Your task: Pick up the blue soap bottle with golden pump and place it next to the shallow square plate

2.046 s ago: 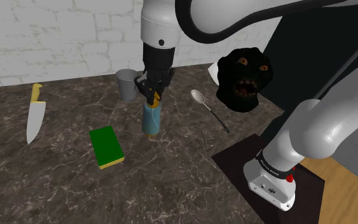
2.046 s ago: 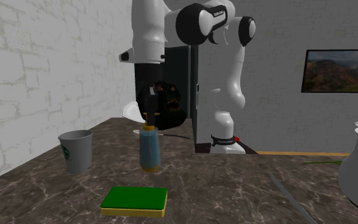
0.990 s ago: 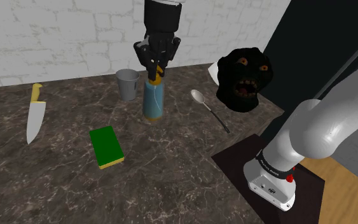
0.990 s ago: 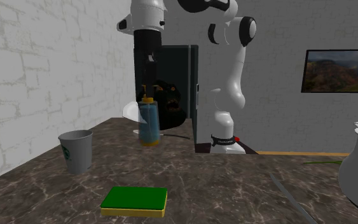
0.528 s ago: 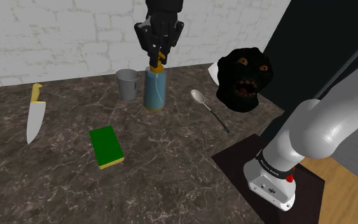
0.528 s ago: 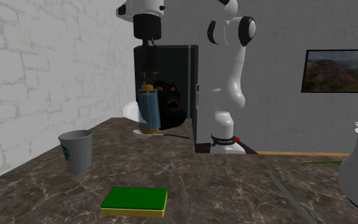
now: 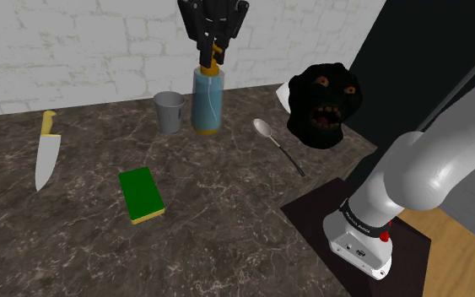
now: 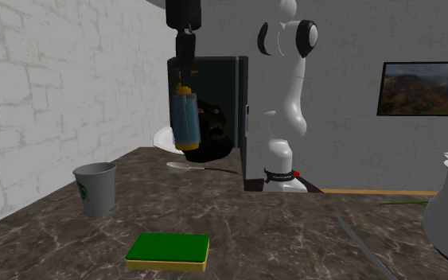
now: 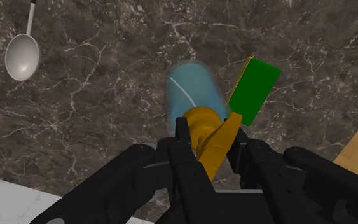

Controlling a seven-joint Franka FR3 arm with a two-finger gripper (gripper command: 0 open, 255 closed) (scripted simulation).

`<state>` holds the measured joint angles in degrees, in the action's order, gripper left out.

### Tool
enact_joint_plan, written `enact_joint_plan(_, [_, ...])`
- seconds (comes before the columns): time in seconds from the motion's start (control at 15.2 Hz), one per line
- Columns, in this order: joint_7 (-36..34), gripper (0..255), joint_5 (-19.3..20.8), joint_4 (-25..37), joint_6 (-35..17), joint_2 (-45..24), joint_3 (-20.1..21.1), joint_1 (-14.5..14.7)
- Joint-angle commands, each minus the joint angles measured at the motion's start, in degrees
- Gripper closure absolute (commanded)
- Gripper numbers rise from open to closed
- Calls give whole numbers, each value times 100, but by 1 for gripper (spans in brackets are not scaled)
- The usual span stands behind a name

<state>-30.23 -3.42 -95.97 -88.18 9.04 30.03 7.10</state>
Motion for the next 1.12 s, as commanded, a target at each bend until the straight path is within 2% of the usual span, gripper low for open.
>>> enact_joint_plan(0.0, [-27, 255, 25, 218, 171, -55, 13, 1])
enact_joint_plan(0.79, [-224, 255, 287, 1735, 1222, -593, 146, 47])
enact_joint_plan(0.86, [-229, 255, 294, 1767, 1243, -606, 150, 50])
enact_joint_plan(1.06, [313, 255, 147, 1369, 1136, -273, -174, -189])
